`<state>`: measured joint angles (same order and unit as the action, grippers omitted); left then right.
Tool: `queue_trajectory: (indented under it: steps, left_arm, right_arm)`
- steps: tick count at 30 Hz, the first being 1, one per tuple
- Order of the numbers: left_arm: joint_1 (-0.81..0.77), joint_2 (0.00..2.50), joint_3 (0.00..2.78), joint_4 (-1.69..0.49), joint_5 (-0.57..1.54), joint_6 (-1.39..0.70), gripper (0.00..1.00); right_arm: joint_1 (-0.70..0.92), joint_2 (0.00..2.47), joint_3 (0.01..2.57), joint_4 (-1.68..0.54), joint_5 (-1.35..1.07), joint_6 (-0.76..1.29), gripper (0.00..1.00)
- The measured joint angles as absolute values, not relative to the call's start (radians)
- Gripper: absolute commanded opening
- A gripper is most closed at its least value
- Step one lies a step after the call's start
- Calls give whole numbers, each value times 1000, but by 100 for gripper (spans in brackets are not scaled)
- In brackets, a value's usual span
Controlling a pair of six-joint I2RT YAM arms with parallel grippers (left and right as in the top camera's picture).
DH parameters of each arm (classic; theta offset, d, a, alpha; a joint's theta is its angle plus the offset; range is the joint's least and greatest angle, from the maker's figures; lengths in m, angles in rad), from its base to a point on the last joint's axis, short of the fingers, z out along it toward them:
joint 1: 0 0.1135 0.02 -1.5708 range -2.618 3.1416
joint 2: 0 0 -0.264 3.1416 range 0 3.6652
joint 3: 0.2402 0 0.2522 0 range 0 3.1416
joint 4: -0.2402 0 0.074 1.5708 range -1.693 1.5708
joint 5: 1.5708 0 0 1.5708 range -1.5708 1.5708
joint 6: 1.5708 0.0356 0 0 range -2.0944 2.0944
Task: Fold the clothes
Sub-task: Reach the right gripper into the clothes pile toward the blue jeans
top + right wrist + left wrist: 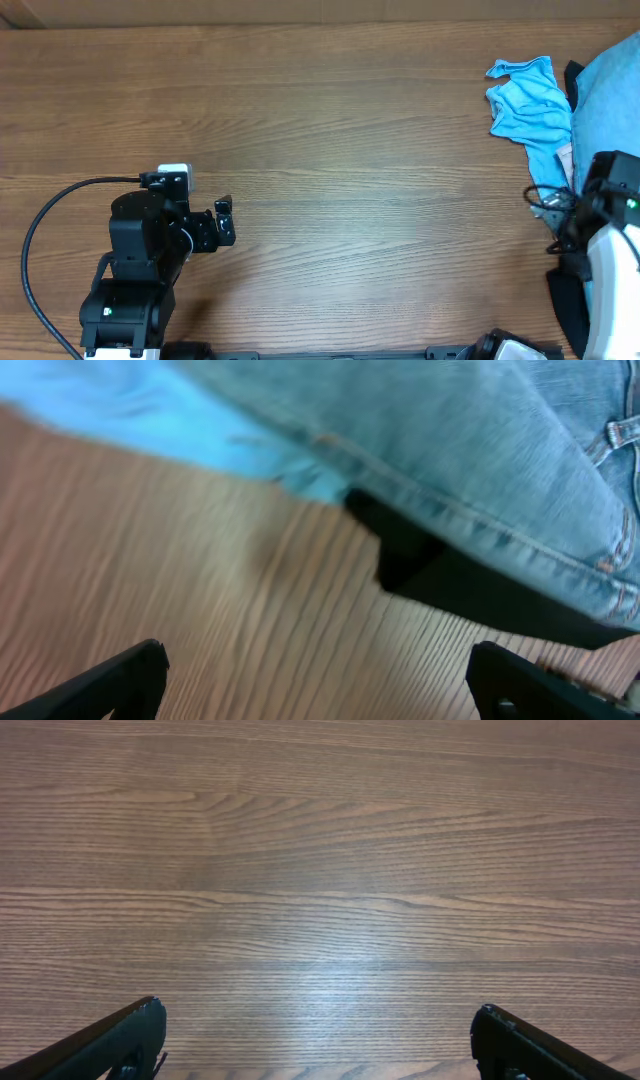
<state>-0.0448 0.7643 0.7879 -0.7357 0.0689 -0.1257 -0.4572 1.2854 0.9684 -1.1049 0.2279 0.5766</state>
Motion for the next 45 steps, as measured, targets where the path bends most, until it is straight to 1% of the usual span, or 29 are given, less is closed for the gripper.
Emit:
queue_trajectory:
  steps: [4,13,22,30,32,34,35,37,39,40,41,45]
  left_arm:
    - [-45,764,788,-735,72,-126,100]
    - [-45,764,788,-736,72,-132,100]
    - [-45,764,788,-737,72,-132,100]
    - [-45,764,788,-737,72,-152,100]
    - [-45,764,788,-737,72,-152,100]
    - [-45,764,788,-737,72,-152,100]
    - [-45,764,788,-737,72,-152,100]
    - [-45,764,788,-737,72,-152,100]
    - [-45,764,788,-737,72,-152,100]
    - [-45,764,788,-737,72,-152,100]
    - [-45,764,788,-737,72,-152,100]
    - [-45,764,788,-737,72,-155,100]
  right_arm:
    - [-520,1388,968,-1039,241,581,99]
    - [-523,1506,968,-920,350,576,93]
    - [-523,1573,968,-857,454,575,93]
    - [-523,1642,968,-833,479,542,93]
    - [-523,1657,968,-822,483,534,91]
    - [-523,1665,968,-816,490,527,83]
    - [-523,1668,968,-813,493,522,76]
    - [-523,1674,968,-812,501,519,44]
    - [-523,1677,968,-811,504,516,17]
    - [-523,1677,968,-808,504,517,8]
    - [-523,1677,968,-803,504,517,4]
    - [-522,1678,968,-797,502,516,4]
